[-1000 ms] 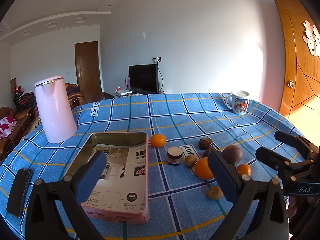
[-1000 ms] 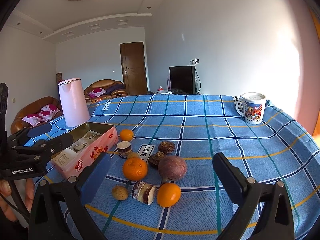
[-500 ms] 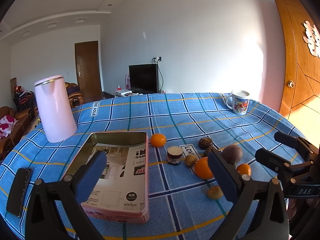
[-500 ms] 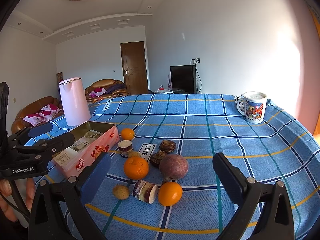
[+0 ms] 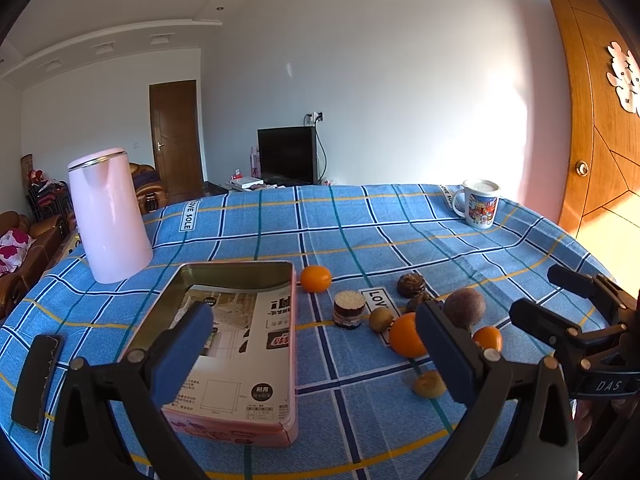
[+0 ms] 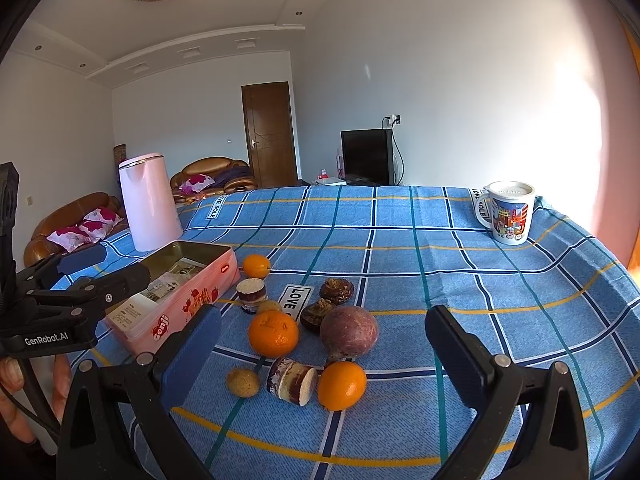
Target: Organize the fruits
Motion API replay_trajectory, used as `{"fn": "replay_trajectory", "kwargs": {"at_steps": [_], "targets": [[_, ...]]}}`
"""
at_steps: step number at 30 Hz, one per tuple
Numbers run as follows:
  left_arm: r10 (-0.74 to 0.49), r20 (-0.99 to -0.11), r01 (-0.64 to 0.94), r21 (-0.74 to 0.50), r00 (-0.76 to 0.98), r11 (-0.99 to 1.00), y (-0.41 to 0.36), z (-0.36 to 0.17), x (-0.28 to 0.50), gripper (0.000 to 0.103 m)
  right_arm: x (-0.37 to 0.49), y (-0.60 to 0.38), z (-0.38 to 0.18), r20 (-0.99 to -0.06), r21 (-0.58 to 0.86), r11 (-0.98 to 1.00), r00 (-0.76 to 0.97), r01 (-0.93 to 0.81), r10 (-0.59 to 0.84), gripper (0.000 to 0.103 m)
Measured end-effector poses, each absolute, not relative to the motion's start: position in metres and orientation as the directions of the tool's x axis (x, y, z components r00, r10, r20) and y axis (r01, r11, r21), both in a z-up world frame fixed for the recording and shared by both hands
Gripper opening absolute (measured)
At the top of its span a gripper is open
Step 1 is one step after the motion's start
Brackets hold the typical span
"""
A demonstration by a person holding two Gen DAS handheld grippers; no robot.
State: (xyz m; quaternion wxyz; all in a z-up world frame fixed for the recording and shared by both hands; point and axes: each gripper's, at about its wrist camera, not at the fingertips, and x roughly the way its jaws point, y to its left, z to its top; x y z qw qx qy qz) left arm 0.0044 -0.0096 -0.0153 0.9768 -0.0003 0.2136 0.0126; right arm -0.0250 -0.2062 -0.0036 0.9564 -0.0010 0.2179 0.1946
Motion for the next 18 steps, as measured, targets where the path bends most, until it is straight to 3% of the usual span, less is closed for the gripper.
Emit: {"fn": "replay_trajectory", "kwargs": {"at_steps": [18], "targets": [[0.016, -0.438, -0.020, -0.004, 0.899, 1.000, -0.0132, -0.0218, 0.0115, 0.103, -0.0203, -0.2109, -0.0100, -0.433, 0.077, 0.930, 0.828, -0.359, 0.356, 0.102]]}}
